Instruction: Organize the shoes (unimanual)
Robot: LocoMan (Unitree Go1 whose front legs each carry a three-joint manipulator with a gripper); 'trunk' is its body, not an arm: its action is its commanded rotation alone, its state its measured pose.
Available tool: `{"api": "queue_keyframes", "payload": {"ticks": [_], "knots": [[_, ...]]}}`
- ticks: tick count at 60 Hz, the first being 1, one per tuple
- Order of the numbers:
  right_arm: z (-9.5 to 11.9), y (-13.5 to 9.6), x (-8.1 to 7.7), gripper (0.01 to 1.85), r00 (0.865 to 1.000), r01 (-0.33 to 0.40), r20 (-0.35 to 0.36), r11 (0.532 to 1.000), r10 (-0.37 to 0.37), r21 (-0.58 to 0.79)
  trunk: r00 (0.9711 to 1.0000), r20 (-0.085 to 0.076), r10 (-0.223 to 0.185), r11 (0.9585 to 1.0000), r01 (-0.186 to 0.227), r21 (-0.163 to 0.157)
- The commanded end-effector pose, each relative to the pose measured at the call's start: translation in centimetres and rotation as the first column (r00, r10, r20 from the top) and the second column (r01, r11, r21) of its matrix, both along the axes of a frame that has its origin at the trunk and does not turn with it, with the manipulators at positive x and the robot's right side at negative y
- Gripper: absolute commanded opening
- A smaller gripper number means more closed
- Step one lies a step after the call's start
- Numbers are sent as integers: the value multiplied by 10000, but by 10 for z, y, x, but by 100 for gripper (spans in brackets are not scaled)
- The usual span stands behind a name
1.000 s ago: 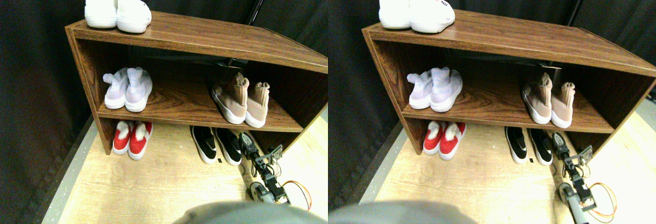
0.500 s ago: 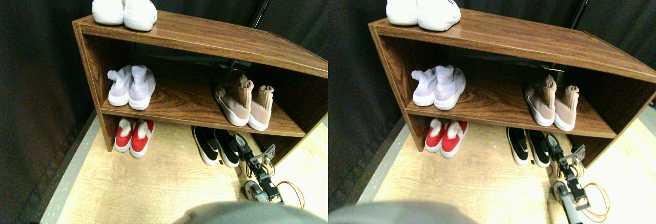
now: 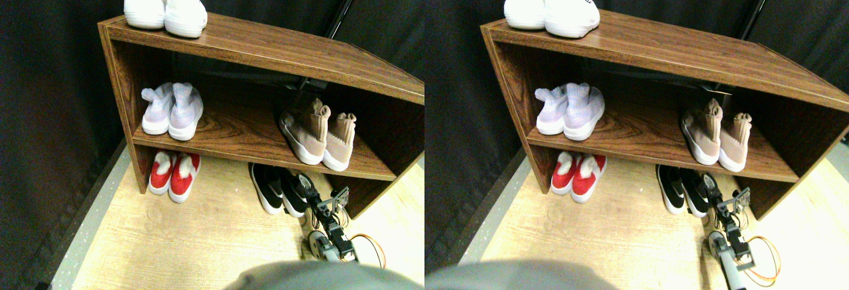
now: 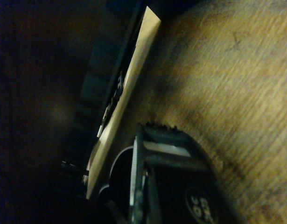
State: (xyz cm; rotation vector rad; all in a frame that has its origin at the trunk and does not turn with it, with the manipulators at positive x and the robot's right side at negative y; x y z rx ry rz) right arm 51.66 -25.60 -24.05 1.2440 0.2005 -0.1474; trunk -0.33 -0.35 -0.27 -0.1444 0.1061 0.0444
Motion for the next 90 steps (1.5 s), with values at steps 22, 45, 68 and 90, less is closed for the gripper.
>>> {"api": "queue_keyframes", "payload": {"ticks": [22,45,68,90], "knots": [[11,7,-2,6,9972,75,750,9999,-83,112,9996,-269,35,9999,-38,-116],[17,14,-10,6,9966,95,817,9999,-101,79,9998,-177,-36,10000,35,-80],[22,1,-5,6,9959,333,869,9951,-252,-930,9998,-137,-111,9999,111,-32],[50,-26,-12,6,9897,477,1412,9825,-222,-1802,9983,16,-588,9978,587,296]]}}
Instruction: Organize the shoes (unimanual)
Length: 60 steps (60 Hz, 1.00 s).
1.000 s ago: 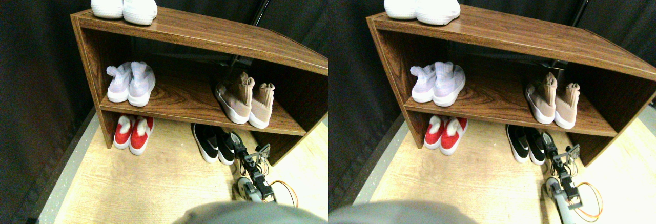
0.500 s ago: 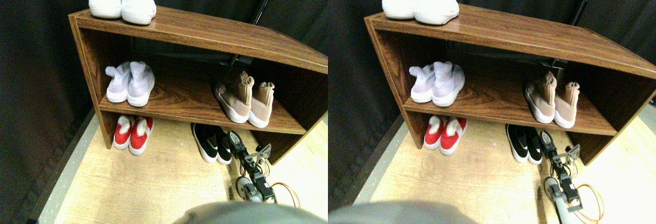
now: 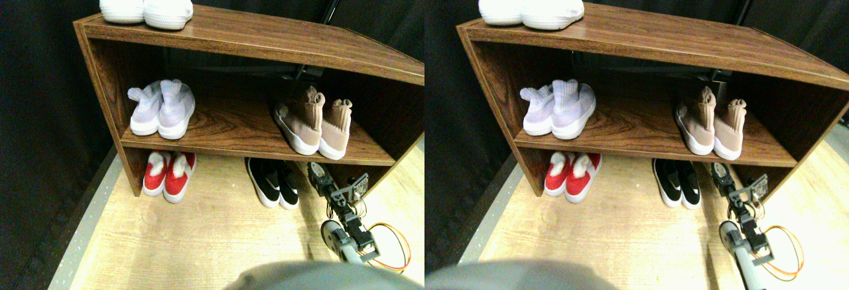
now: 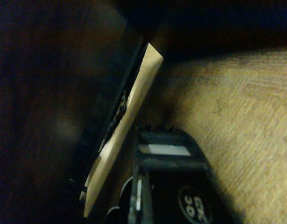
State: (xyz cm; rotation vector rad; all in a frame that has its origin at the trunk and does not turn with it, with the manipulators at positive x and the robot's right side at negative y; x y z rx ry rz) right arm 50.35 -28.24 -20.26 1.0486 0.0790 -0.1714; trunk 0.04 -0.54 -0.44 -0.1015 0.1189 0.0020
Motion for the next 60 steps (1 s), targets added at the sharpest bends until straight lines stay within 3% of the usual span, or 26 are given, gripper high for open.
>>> {"api": "queue_keyframes", "payload": {"ticks": [1,14,32,45,60], "knots": [[13,0,0,6,9973,-364,645,9990,348,245,9998,125,-136,9998,137,-109],[18,-6,-17,6,9920,-226,1243,9997,217,61,9995,169,-279,9996,279,15],[37,1,-66,6,9768,-853,1996,9959,776,302,9977,391,-560,9984,555,133],[63,7,-100,6,9552,-1539,2606,9875,1400,338,9959,597,-674,9977,666,161],[89,14,-123,6,9255,-2017,3271,9794,1911,-16,9933,893,-727,9973,715,171]]}}
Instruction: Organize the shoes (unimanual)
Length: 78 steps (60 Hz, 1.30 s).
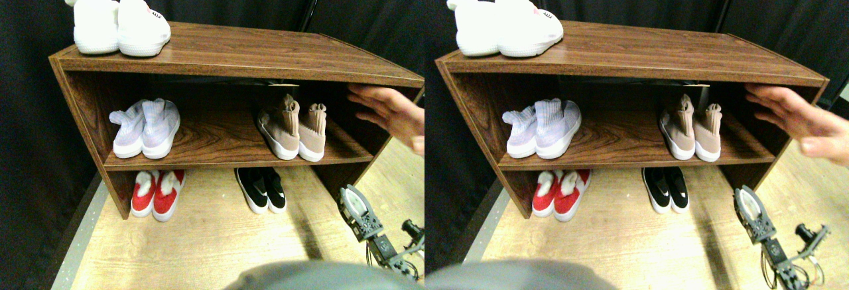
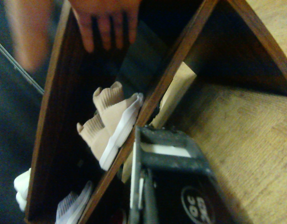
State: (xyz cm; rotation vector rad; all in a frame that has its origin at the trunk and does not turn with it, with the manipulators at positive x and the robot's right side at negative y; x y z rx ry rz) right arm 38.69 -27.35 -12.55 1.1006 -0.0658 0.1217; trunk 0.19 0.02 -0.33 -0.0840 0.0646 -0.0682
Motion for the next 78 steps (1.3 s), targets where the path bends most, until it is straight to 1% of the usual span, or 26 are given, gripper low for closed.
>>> {"api": "queue_keyframes", "payload": {"ticks": [1,2,5,9,11,14,15,18,19,22,26,27,31,32,34,35,37,48,55,58,60,61,63,65,66,78], "knots": [[14,6,-8,6,9967,-277,754,9994,292,-208,9994,343,-43,10000,43,-2],[16,7,-10,6,9961,-238,845,9992,264,-317,9994,343,-43,10000,43,-2],[22,9,-14,6,9950,-85,990,9984,140,-560,9991,414,-39,10000,41,-25],[25,12,-17,6,9948,-80,1010,9996,105,-258,9989,467,-17,10000,19,-42],[26,13,-18,6,9941,-73,1078,9995,107,-315,9988,480,-2,10000,4,-49],[28,16,-19,6,9931,-223,1145,9990,267,-395,9984,555,42,10000,-38,-59],[28,16,-19,6,9931,-223,1145,9990,267,-395,9984,555,42,10000,-38,-59],[31,20,-21,6,9916,-359,1224,9984,409,-434,9978,652,65,9999,-60,-83],[31,20,-21,6,9915,-393,1223,9983,442,-421,9978,652,65,9999,-60,-83],[32,22,-22,6,9913,-468,1208,9980,517,-431,9974,722,76,9999,-70,-96],[33,26,-22,6,9905,-545,1243,9979,586,-358,9971,753,87,9999,-80,-97],[33,26,-22,6,9905,-545,1243,9979,586,-358,9968,787,110,9999,-101,-107],[34,31,-21,6,9891,-752,1249,9969,775,-230,9968,790,135,9998,-125,-128],[34,32,-21,6,9886,-829,1238,9963,852,-234,9964,828,172,9998,-160,-147],[34,33,-20,6,9877,-918,1238,9952,952,-331,9962,853,201,9997,-188,-157],[34,34,-19,6,9871,-971,1237,9943,1020,-445,9961,857,229,9996,-215,-170],[34,36,-18,6,9894,-826,1173,9962,854,-284,9960,854,256,9995,-241,-192],[33,43,-13,6,9897,-879,1118,9959,895,-196,9956,832,419,9988,-396,-289],[32,43,-11,6,9898,-846,1133,9962,863,-197,9963,766,400,9989,-380,-281],[31,43,-10,6,9892,-852,1180,9962,867,-176,9963,766,400,9989,-380,-281],[30,42,-9,6,9859,-1032,1276,9937,1080,-441,9963,766,400,9989,-380,-281],[30,42,-9,6,9859,-1032,1276,9937,1080,-441,9967,724,359,9990,-340,-275],[30,41,-9,6,9889,-928,1147,9955,947,-214,9967,724,359,9990,-340,-275],[30,41,-9,6,9887,-926,1163,9955,944,-213,9967,724,359,9990,-340,-275],[29,40,-9,6,9885,-933,1172,9954,952,-222,9970,704,327,9992,-309,-263],[31,40,-13,6,9879,-924,1221,9953,955,-306,9974,674,260,9994,-244,-253]]}}
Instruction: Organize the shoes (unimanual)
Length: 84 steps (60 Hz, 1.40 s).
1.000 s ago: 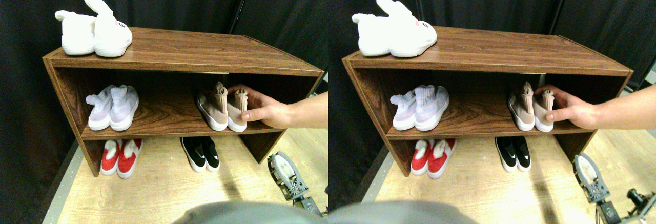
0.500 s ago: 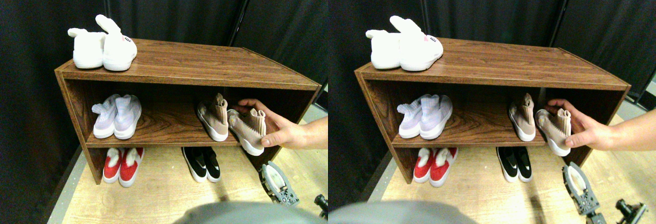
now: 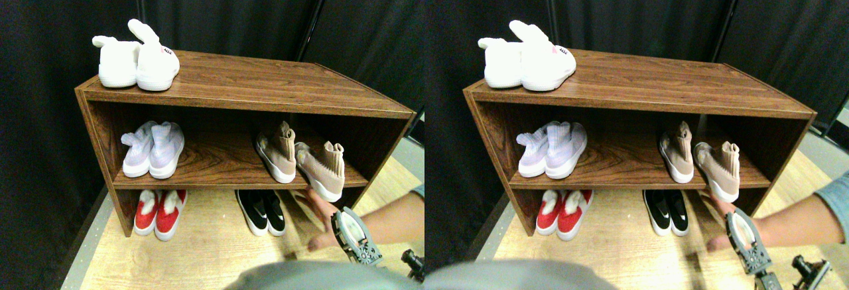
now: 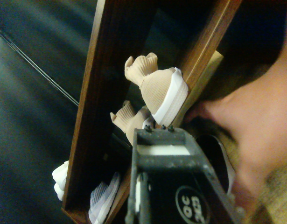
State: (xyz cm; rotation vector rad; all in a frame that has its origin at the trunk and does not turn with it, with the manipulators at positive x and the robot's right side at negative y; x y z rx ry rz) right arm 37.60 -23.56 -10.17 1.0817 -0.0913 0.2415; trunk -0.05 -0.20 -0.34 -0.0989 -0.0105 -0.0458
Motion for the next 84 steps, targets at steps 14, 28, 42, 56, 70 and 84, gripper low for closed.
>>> {"api": "queue_keyframes", "payload": {"ticks": [14,28,42,56,70,84], "knots": [[7,1,-7,6,9987,-122,502,9998,130,-157,10000,-34,-35,10000,35,-63],[7,0,-9,6,9989,-55,457,10000,58,-76,10000,-26,-39,10000,39,-55],[8,0,-11,6,9990,-2,438,10000,-1,61,10000,-26,-39,10000,39,-55],[10,1,-13,6,9989,150,446,9998,-155,128,9997,27,-229,9997,229,63],[27,6,-27,133,9999,12,163,9938,-30,1109,9994,133,-321,9994,320,91],[38,8,-20,175,9981,107,604,9985,-140,537,9992,210,-350,9993,348,94]]}}
